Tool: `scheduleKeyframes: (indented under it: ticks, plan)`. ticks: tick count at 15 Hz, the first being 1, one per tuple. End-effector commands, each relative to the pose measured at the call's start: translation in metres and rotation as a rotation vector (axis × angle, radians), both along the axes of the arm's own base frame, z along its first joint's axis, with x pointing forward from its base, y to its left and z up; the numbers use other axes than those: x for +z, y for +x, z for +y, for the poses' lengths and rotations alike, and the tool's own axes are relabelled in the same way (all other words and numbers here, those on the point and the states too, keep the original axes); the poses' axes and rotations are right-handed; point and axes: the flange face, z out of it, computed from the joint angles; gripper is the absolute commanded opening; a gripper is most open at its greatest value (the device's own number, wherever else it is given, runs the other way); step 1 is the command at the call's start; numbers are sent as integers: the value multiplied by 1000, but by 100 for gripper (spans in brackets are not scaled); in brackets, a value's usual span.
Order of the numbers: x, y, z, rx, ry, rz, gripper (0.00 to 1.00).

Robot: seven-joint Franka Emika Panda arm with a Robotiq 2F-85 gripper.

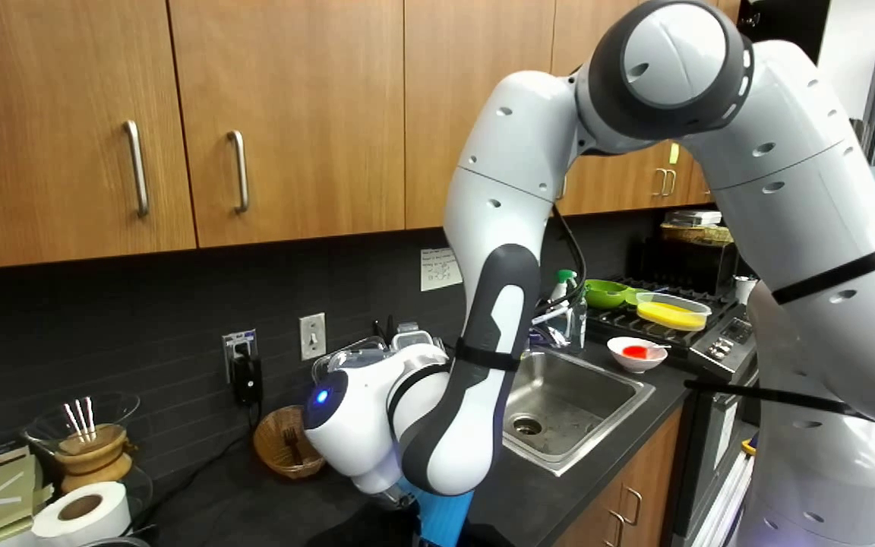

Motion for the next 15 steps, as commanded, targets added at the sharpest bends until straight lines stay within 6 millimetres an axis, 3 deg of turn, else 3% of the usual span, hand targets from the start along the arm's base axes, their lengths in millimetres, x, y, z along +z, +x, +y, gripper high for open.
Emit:
scheduleKeyframes:
  ticks: [1,9,10,11,15]
  plan:
    - [-10,13,23,56,-30,44,1]
    - [-48,31,47,117,-84,142,1]
    - [-53,32,46,128,-88,158,29]
    - [-46,28,43,110,-69,129,5]
    - [-54,30,45,120,-80,146,28]
